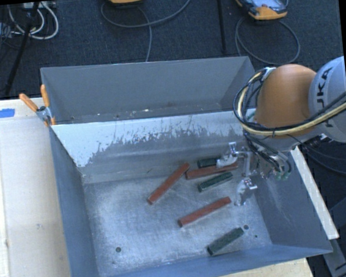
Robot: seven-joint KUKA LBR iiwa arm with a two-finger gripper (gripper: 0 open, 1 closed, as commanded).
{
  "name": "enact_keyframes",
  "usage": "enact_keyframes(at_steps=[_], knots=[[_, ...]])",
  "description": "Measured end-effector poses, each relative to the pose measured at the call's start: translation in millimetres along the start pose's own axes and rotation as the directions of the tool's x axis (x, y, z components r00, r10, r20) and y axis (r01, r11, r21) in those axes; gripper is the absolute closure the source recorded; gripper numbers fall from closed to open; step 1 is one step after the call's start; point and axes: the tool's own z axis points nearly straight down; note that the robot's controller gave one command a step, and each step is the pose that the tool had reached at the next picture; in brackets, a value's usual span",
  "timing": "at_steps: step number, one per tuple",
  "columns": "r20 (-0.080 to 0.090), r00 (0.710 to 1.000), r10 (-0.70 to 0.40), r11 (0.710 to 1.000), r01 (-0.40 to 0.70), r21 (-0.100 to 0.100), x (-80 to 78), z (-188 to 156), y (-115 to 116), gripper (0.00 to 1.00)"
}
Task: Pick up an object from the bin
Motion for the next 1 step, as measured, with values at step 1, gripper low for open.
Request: enact_keyframes(at_steps=[1], knots=[[0.018,0.989,-0.150,0.989,0.150,0.006,4.1,50.4,5.8,0.00]])
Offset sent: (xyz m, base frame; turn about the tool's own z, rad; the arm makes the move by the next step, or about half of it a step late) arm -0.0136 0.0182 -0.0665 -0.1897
